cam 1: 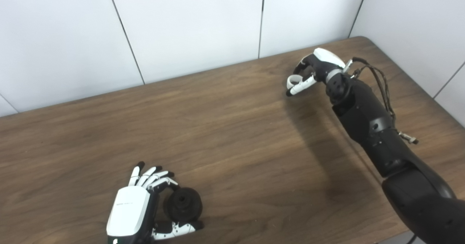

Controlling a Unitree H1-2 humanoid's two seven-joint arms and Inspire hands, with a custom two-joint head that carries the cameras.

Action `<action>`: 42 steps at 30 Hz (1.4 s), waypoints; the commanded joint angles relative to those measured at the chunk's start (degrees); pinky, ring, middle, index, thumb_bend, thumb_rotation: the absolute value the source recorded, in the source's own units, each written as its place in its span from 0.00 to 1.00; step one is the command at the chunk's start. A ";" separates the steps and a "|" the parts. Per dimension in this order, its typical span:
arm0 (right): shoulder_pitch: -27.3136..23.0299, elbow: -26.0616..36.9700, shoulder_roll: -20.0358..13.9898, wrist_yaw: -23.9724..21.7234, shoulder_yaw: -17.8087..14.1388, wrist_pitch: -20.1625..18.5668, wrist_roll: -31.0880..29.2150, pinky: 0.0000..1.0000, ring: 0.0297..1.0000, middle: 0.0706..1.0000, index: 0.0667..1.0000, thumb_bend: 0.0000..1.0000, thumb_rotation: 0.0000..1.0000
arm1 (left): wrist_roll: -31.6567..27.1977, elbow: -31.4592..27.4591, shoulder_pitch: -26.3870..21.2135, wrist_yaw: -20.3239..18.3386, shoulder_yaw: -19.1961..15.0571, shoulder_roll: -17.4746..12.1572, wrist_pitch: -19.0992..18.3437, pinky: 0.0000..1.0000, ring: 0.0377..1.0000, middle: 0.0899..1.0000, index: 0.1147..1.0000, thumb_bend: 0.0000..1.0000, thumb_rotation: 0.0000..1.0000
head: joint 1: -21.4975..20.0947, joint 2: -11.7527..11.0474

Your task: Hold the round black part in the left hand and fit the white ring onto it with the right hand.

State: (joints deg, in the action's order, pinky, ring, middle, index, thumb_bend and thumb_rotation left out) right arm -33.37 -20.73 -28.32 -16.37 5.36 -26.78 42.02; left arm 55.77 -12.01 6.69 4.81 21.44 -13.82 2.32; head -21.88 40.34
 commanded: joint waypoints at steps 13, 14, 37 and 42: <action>-1.88 1.43 -1.00 0.60 -2.01 -0.13 1.42 1.00 0.94 0.82 0.59 0.84 0.25 | 0.65 -0.54 0.71 -1.82 -0.22 -0.61 -0.18 1.00 0.86 0.74 0.42 0.52 0.05 | 0.00 0.42; -1.87 1.38 -1.01 0.64 -2.09 -0.12 1.43 1.00 0.94 0.82 0.59 0.84 0.25 | 0.66 -0.47 0.70 -1.76 -0.25 -0.59 -0.12 1.00 0.86 0.74 0.42 0.52 0.05 | 0.00 0.42; -1.77 0.59 -0.66 0.72 -2.17 -0.13 1.54 1.00 0.95 0.82 0.59 0.82 0.24 | 1.30 -0.57 0.70 -1.97 -0.26 -0.49 -0.25 1.00 0.86 0.73 0.42 0.52 0.05 | 0.03 0.63; -1.61 1.06 -0.52 0.84 -1.87 -0.12 1.40 1.00 0.93 0.82 0.57 0.82 0.23 | 1.15 -0.65 0.70 -1.99 -0.29 -0.38 -0.28 1.00 0.86 0.74 0.42 0.52 0.05 | 0.14 0.68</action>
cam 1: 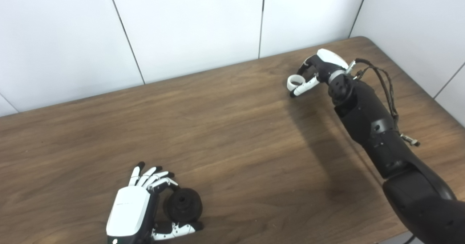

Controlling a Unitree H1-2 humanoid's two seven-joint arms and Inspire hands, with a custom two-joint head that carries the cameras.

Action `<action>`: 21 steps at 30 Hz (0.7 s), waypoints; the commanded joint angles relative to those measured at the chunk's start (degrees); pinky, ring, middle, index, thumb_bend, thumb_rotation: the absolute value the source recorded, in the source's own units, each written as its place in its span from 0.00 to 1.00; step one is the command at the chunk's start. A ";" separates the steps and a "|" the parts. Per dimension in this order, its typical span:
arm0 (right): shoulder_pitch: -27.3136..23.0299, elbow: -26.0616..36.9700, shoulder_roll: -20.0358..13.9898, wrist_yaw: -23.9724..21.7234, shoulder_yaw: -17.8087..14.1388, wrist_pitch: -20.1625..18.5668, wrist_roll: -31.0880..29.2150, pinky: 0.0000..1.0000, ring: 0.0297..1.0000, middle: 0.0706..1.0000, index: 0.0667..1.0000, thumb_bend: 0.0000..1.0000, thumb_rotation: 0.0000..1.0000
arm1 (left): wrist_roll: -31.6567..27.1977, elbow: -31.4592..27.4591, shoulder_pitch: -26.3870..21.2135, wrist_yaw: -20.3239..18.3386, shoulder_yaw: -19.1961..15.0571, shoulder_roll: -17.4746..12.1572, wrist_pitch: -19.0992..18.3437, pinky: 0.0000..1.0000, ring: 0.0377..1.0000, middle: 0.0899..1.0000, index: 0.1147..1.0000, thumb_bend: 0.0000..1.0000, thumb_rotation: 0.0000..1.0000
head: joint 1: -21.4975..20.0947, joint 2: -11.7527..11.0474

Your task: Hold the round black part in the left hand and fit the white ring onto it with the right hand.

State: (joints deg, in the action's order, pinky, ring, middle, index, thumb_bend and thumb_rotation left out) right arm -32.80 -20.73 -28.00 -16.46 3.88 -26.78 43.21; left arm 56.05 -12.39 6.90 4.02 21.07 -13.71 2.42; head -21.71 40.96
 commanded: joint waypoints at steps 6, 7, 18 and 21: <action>-2.36 0.65 -0.87 1.24 -0.21 -0.11 -0.24 1.00 0.93 0.81 0.57 0.82 0.22 | 0.90 -0.24 0.41 -1.34 0.12 -0.55 -0.38 1.00 0.86 0.74 0.42 0.52 0.05 | -0.02 0.06; -2.40 0.58 -0.89 1.36 -0.11 -0.11 -0.27 1.00 0.93 0.81 0.57 0.82 0.22 | 0.90 -0.22 0.39 -1.30 0.10 -0.54 -0.39 1.00 0.86 0.74 0.42 0.52 0.05 | -0.02 0.06; -1.74 0.50 -1.83 5.08 2.09 0.78 -2.33 1.00 0.92 0.79 0.45 0.52 0.14 | 0.73 -0.40 0.44 -1.25 0.12 -0.39 -0.32 1.00 0.86 0.73 0.42 0.52 0.05 | -0.09 0.08; -1.84 0.43 -2.17 5.18 2.78 0.42 -2.58 1.00 0.92 0.79 0.45 0.52 0.13 | 0.93 -0.51 0.42 -1.36 0.17 -0.33 -0.46 1.00 0.86 0.73 0.42 0.52 0.05 | -0.07 0.10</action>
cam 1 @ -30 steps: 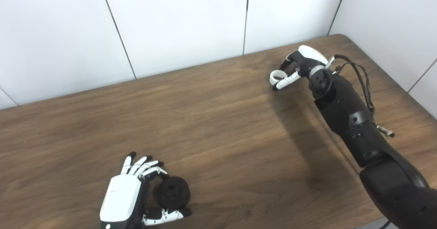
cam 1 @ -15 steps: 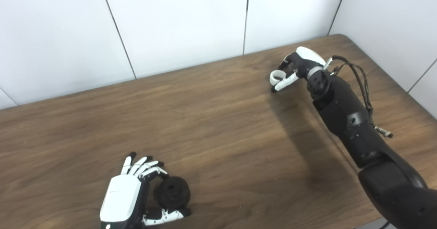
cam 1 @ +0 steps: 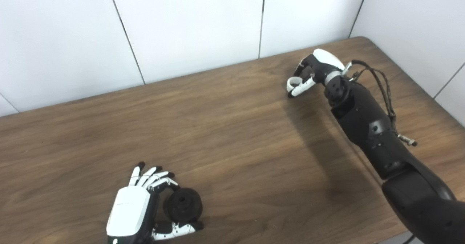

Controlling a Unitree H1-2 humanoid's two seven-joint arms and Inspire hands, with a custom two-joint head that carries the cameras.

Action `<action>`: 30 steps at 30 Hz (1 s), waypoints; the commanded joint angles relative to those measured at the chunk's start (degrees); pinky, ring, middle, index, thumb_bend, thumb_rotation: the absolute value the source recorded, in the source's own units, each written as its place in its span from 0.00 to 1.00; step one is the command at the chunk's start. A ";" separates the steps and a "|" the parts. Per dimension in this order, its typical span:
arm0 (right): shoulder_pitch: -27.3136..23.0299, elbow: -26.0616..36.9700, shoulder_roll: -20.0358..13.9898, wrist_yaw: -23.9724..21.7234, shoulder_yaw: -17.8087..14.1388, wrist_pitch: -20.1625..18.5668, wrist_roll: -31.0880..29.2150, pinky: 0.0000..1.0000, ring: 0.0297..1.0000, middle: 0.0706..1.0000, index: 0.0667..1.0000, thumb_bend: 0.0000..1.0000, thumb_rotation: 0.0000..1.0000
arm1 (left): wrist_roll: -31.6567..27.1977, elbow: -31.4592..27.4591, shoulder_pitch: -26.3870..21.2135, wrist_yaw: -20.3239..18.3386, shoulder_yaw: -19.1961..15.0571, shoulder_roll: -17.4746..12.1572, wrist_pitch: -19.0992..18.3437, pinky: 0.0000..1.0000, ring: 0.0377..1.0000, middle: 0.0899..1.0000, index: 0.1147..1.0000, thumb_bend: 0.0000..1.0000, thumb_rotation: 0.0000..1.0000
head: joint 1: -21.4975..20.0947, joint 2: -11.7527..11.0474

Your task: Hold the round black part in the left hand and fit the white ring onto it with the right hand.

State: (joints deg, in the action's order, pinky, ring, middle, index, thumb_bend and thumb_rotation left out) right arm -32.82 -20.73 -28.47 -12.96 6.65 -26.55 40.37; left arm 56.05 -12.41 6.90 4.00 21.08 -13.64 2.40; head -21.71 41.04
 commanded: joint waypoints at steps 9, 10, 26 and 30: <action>-1.10 1.24 -2.54 1.52 0.23 -0.05 -1.25 1.00 0.91 0.77 0.45 0.52 0.13 | 1.00 -0.44 0.24 -1.17 0.14 -0.23 -0.47 1.00 0.86 0.73 0.42 0.52 0.05 | -0.19 -0.01; -0.88 1.53 -2.58 1.52 0.13 -0.08 -1.33 1.00 0.91 0.77 0.45 0.52 0.13 | 0.95 -0.44 0.24 -1.16 0.13 -0.18 -0.47 1.00 0.86 0.73 0.42 0.52 0.05 | -0.16 -0.01; 3.20 20.70 -4.59 -6.53 2.84 0.05 -2.78 1.00 0.98 0.83 0.45 0.52 0.14 | 2.63 0.48 -0.47 -1.23 1.23 1.09 -1.15 1.00 0.86 0.74 0.42 0.52 0.05 | 4.98 0.42; 4.84 27.44 -4.41 -10.14 4.10 -0.11 -2.41 1.00 0.99 0.83 0.45 0.52 0.14 | 3.04 1.04 -0.59 -0.76 1.72 1.65 -1.36 1.00 0.86 0.74 0.42 0.52 0.05 | 7.15 0.62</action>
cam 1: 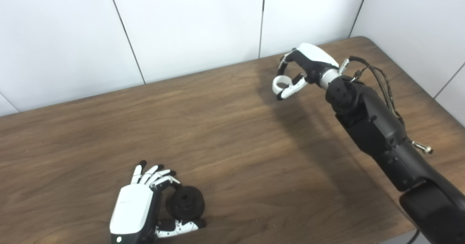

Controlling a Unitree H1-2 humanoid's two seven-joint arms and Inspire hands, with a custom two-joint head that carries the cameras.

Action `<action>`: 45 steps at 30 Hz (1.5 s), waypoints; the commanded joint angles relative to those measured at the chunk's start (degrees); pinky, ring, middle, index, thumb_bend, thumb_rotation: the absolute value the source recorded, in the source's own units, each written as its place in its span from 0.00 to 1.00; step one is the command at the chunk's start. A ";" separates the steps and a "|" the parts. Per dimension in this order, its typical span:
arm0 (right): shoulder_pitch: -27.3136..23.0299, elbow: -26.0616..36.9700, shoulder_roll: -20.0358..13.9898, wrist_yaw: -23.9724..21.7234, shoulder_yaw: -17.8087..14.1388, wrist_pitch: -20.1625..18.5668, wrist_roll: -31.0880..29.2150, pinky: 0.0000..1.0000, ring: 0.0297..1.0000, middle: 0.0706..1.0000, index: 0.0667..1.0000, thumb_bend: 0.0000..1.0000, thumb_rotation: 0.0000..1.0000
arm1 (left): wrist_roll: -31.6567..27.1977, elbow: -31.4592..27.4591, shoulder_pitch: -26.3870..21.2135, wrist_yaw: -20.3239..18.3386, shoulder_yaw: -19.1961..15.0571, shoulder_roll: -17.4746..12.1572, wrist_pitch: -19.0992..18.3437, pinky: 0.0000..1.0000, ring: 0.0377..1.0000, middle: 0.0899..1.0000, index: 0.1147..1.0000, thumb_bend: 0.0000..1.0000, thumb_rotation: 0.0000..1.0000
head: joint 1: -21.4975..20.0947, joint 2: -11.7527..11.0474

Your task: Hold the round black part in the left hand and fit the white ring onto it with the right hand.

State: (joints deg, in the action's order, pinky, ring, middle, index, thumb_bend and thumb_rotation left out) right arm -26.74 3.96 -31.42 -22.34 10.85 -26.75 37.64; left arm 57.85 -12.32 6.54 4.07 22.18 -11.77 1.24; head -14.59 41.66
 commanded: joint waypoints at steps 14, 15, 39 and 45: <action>3.83 25.01 3.22 -16.80 3.61 -0.10 5.55 1.00 0.99 0.83 0.45 0.52 0.14 | 4.38 2.41 -0.65 1.02 3.03 2.15 -1.55 1.00 0.87 0.74 0.42 0.52 0.06 | 7.96 1.57; 4.15 26.09 3.72 -17.54 4.09 -0.06 5.53 1.00 0.99 0.83 0.45 0.52 0.14 | 4.52 2.46 -0.69 0.98 3.18 2.38 -1.69 1.00 0.88 0.74 0.42 0.52 0.06 | 8.40 1.66; 11.50 33.44 14.03 -21.57 10.72 1.52 6.71 1.00 0.99 0.85 0.45 0.52 0.13 | 6.48 3.06 -1.75 0.32 5.66 5.29 -5.11 1.00 0.89 0.76 0.42 0.52 0.06 | 13.33 3.84; 11.76 32.46 15.01 -21.02 11.07 2.14 7.02 1.00 1.00 0.85 0.45 0.52 0.13 | 6.12 3.06 -1.97 0.15 6.02 5.58 -5.51 1.00 0.90 0.76 0.42 0.52 0.06 | 13.68 4.12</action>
State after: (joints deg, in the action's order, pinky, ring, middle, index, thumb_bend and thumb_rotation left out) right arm -13.92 35.51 -16.83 -45.27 22.25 -26.32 44.36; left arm 63.29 -10.15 4.89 5.69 27.57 -6.21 -3.90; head -0.88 45.70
